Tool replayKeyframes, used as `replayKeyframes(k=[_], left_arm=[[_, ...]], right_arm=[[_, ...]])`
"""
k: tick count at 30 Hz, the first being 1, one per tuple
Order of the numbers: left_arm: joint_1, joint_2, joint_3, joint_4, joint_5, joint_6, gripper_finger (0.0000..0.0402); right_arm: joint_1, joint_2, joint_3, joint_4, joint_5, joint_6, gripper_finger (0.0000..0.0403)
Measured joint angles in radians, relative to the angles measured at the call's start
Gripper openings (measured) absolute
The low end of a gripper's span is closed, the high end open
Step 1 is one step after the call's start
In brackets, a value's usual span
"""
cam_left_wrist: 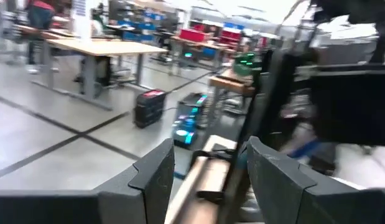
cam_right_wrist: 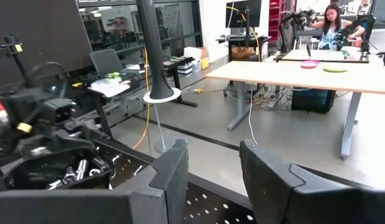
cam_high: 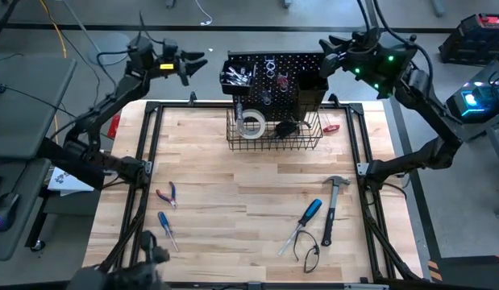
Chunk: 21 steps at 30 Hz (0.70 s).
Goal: Hang tools onto peg board
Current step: Put the blue plier in the right black bin on the pegboard
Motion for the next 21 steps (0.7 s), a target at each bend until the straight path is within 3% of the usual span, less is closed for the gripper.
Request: replayKeyframes(k=[9, 17, 21], left_arm=[[0.007, -0.185, 0.0, -0.08, 0.043, -0.031, 0.0182], [0.007, -0.259, 0.0, -0.172, 0.04, -0.06, 0.0182], [0.002, -0.284, 0.0, -0.293, 0.063, -0.102, 0.0182]], right_arm=[[0.0, 0.0, 0.0, 0.0, -0.003, -0.045, 0.0137], [0.0, 0.0, 0.0, 0.0, -0.004, -0.063, 0.0137], [0.0, 0.0, 0.0, 0.0, -0.008, -0.06, 0.0137]])
